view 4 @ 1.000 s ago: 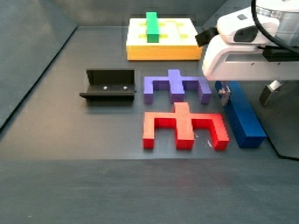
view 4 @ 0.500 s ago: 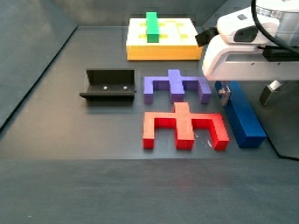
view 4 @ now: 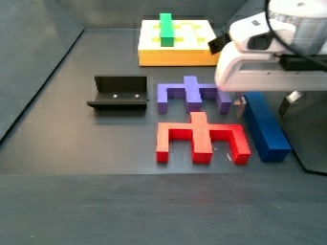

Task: Pick up the blue object. Move up. Move to above the board. Insert the blue object.
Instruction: Pick up the blue object.

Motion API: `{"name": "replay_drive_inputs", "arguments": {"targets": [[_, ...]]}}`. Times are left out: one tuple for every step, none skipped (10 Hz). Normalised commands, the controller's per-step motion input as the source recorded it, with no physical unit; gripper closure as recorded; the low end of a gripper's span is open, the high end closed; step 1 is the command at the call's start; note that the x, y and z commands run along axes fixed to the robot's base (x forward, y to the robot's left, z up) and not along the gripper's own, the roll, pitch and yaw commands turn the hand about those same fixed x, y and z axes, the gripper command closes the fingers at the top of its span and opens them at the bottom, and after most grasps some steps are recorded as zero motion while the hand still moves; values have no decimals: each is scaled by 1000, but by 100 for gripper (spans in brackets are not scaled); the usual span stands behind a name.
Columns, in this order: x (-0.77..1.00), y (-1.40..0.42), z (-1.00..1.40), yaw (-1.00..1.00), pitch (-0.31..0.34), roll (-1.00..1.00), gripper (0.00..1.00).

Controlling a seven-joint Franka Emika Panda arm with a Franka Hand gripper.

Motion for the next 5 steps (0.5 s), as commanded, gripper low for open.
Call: {"name": "replay_drive_inputs", "arguments": {"targets": [[-26, 0, -217, -37, 0, 0, 0], [-197, 0, -183, -29, -17, 0, 0], [-57, 0, -77, -17, 0, 0, 0], [0, -26, 0, 0, 0, 7, 0], [-57, -31, 0, 0, -21, 20, 0]]}}
